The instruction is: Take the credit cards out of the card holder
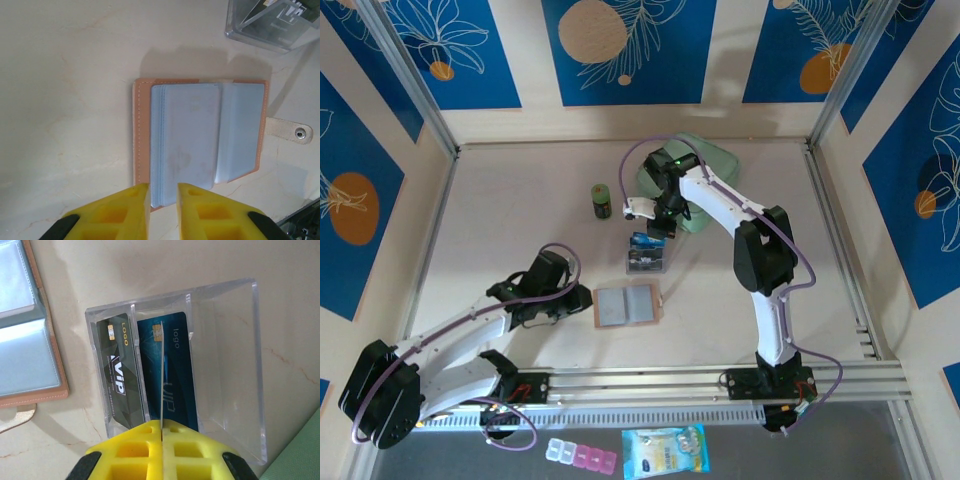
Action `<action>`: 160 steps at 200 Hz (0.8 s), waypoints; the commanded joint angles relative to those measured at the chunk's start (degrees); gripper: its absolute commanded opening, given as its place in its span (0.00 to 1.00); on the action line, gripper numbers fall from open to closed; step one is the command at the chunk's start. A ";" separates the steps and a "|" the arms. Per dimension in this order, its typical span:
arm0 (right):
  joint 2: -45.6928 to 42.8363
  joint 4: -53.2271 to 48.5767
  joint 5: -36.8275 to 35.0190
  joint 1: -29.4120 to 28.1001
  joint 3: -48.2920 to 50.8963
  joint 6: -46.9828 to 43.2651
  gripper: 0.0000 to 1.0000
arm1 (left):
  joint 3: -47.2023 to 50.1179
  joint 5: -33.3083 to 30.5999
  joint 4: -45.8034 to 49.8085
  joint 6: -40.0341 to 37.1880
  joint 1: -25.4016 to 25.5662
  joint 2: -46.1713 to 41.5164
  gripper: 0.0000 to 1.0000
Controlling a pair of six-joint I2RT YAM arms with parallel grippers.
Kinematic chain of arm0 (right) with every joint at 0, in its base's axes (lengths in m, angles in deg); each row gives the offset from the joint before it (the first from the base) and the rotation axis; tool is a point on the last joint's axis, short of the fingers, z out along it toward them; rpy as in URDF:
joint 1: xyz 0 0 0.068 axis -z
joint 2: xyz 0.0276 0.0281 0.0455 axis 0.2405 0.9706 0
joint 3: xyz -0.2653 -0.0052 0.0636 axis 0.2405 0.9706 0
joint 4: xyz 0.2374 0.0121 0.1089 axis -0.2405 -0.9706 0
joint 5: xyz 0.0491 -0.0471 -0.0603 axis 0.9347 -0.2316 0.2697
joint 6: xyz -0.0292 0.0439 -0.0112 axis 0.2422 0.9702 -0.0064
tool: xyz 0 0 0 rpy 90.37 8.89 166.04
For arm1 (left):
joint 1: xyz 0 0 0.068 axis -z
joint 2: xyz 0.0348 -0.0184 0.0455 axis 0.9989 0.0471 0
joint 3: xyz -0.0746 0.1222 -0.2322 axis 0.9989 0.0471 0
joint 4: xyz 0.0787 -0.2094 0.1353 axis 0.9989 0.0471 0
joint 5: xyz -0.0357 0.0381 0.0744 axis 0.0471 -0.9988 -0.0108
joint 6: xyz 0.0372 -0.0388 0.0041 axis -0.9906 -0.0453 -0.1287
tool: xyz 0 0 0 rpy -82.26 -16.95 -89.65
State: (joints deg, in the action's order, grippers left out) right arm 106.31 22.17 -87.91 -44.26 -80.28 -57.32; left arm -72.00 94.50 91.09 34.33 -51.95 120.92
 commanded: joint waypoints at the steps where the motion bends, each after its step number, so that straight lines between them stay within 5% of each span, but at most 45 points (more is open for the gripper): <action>1: 0.91 -1.51 1.07 0.20 -2.36 -1.29 0.00 | 0.33 -0.21 0.91 -0.20 -0.67 -0.31 0.21; 30: 1.90 -2.44 0.33 0.02 -3.47 -1.56 0.00 | 0.57 0.23 0.80 0.06 -0.64 -0.40 0.21; 54: 2.19 -1.59 -2.40 0.02 -3.65 -0.49 0.10 | 1.16 -0.02 1.08 0.15 -0.74 -1.23 0.21; 117: -2.57 3.74 -3.21 -0.06 -0.17 3.30 0.12 | 0.79 1.24 -1.03 -0.07 -0.86 0.45 0.22; 139: -3.99 3.35 -0.80 -0.24 1.74 3.28 0.04 | 1.00 1.93 -1.44 -0.09 -0.89 0.74 0.22; 160: -3.90 3.80 -2.37 -0.41 2.69 4.15 0.12 | 1.50 2.08 -1.32 0.04 -0.90 0.24 0.22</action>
State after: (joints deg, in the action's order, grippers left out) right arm 104.58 25.21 -90.70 -44.31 -78.90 -54.50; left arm -71.36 95.20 90.04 34.33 -52.17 121.44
